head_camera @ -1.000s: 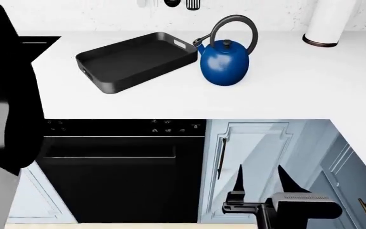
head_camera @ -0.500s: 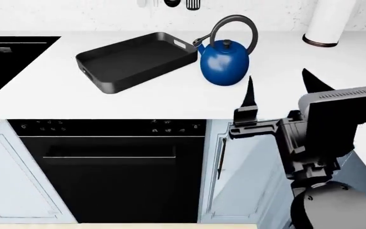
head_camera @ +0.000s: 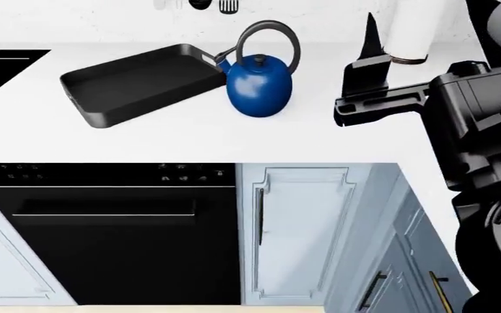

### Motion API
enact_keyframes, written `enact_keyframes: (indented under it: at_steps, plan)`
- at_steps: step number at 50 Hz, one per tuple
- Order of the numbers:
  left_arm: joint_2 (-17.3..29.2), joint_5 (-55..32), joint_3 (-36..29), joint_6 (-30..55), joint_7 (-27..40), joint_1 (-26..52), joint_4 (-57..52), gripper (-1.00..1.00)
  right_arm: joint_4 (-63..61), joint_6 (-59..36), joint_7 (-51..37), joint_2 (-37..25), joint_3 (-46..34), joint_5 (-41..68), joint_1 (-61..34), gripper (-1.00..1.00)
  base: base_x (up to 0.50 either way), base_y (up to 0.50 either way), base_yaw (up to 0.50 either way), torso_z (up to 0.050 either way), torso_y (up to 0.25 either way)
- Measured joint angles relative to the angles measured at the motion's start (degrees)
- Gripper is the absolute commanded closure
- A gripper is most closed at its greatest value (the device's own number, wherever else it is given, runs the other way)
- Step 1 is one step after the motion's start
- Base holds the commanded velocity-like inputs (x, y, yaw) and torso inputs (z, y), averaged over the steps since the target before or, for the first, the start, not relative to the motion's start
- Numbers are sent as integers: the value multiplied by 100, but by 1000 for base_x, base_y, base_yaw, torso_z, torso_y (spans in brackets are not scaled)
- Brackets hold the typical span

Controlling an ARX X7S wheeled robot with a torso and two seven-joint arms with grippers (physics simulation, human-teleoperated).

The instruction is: Pick the kettle from the counter and place it on the tray. Then pick the mug from the cabinet and place it on the tray. Then close the cabinet doors.

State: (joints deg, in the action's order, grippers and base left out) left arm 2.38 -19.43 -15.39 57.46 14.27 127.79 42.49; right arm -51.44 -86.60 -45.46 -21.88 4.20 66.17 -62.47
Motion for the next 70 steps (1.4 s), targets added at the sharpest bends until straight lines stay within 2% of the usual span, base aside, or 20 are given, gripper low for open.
enact_keyframes:
  at_steps: [8,17,38,70]
  plan:
    - [28,-40,-50,-39,8,28,59,-100,237,-28,-641,-201,54,900,-283,-100,0,0,0,0,0]
    - [41,-65,-118,-134,-4,68,169,-100,409,83,-954,-353,38,1358,-352,-100,473,0,0,0,0]
    - [66,-99,-234,-397,-35,293,605,-100,528,342,-1133,-599,-106,1598,-401,-100,500,0,0,0,0]
    - [57,-85,-383,-579,-139,549,964,-100,513,729,-1012,-848,-320,1399,-224,-100,500,0,0,0,1]
